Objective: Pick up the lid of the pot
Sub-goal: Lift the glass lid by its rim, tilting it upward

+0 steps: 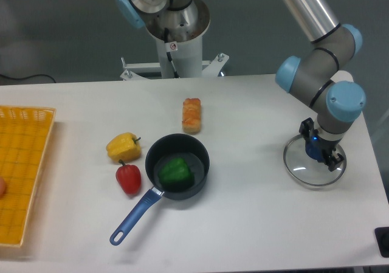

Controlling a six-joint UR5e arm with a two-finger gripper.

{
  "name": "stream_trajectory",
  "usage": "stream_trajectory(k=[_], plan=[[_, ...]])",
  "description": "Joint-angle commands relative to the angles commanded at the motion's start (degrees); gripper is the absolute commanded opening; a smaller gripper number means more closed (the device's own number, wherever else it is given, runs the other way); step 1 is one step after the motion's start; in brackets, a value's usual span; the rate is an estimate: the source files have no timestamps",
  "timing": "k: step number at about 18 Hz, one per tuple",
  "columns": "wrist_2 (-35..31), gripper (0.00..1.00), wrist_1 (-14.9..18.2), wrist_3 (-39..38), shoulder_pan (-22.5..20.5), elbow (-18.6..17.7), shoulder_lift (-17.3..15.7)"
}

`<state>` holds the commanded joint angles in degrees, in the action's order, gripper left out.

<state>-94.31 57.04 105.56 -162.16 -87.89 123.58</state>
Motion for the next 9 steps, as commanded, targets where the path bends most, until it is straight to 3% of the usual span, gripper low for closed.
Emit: stream_trajectory(k=[4,9], plan=[[0.1,0.61,1.4,-1.9,0.1,-2.0,-2.2],[0.4,0.61,8.7,-2.0,-0.2,-2.5,-6.1]])
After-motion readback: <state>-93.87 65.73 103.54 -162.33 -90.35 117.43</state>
